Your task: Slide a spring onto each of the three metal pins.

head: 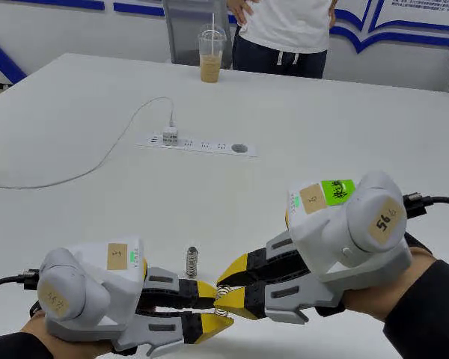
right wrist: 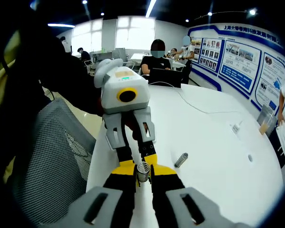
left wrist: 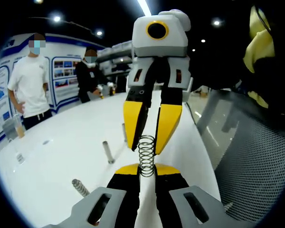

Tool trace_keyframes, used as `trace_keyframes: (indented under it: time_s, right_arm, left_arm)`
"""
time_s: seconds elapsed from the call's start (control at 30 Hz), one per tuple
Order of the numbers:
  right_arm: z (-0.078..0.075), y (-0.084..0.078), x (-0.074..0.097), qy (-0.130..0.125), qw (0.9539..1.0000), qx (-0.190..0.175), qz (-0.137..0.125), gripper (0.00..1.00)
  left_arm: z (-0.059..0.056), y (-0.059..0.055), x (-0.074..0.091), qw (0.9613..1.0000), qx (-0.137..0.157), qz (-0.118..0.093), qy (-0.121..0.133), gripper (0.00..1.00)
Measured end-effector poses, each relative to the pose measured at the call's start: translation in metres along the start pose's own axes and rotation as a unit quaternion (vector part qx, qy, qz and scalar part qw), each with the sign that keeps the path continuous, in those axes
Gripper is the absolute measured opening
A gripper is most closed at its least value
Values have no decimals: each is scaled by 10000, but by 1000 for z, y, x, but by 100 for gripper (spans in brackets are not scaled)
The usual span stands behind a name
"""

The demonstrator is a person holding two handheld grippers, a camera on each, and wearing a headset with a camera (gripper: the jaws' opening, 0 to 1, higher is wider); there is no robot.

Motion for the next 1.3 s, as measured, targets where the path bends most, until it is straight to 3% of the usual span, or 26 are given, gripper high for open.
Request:
trace_keyframes:
  time_s: [0.5, 0.9, 1.3]
  right_arm:
    - [0, 1, 0, -36, 10000, -20, -53, 12]
    - [-5, 0, 5, -128, 9999, -61, -39, 12]
    - [-20, -4, 15, -336, 9993, -171, -47, 12]
  left_arm:
    - [2, -1, 0, 10000, 52, -5, 48, 11]
    - [2, -5, 4, 9997, 204, 7, 167, 25]
    - [3, -12, 15, 9982, 480, -23, 365, 38]
Point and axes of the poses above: the centre of the closed fingertips' face, and the gripper's own axes: x roughly backward along the fingers, z roughly to its left, y roughly out of its top, the point moved 5 cm from there along x, roughly backward along the fingers, and after that the axes turned 12 degrees about -y, right-handed, at the moved point
